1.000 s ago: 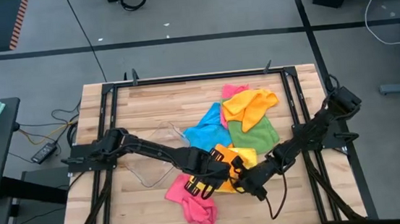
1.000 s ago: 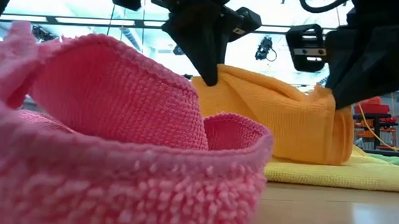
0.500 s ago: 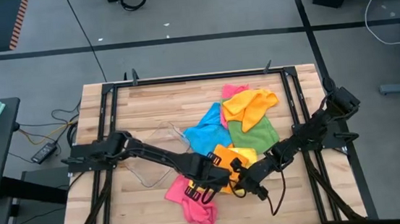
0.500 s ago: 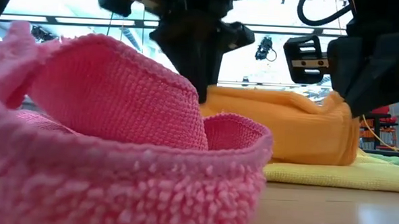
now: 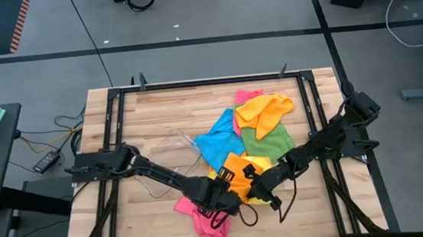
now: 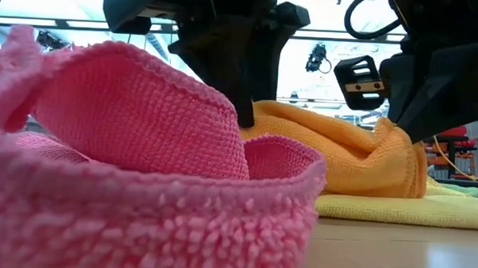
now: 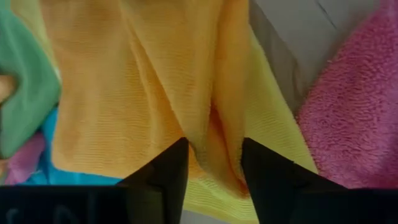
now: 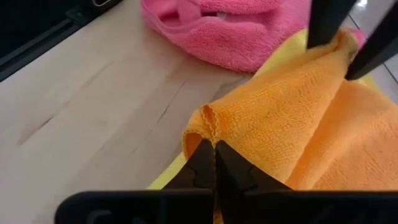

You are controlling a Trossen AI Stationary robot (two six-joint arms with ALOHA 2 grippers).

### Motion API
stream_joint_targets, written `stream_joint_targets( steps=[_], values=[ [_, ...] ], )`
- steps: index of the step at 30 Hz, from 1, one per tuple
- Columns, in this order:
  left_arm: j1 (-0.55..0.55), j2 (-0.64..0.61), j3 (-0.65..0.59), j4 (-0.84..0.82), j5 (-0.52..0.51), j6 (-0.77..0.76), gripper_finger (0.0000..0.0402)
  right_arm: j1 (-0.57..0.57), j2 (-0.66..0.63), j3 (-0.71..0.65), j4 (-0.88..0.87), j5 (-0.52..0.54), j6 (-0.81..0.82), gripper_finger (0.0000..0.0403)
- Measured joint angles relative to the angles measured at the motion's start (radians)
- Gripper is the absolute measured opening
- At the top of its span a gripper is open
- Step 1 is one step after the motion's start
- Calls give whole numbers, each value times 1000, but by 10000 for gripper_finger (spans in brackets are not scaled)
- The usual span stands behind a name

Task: Fold microfiber towels
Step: Fold the left orange microfiber cloth

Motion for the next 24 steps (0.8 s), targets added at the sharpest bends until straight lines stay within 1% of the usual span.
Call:
stream_joint_targets(
  steps=[5, 9, 16, 19, 24],
  values=[
    [-14, -1, 0, 17, -19, -22, 198, -1, 0, 0, 0, 14, 36, 6],
    [-28, -1, 0, 38, -19, -23, 214, -1, 0, 0, 3, 15, 68, 6],
    [-36, 17, 3, 141, -19, -40, 217, -1, 0, 0, 3, 15, 114, 6],
    [-36, 40, 0, 141, -20, -22, 217, -1, 0, 0, 4, 15, 115, 6],
    [-32, 59, 0, 149, -74, -12, 217, -1, 0, 1, 14, 15, 118, 6]
  ],
)
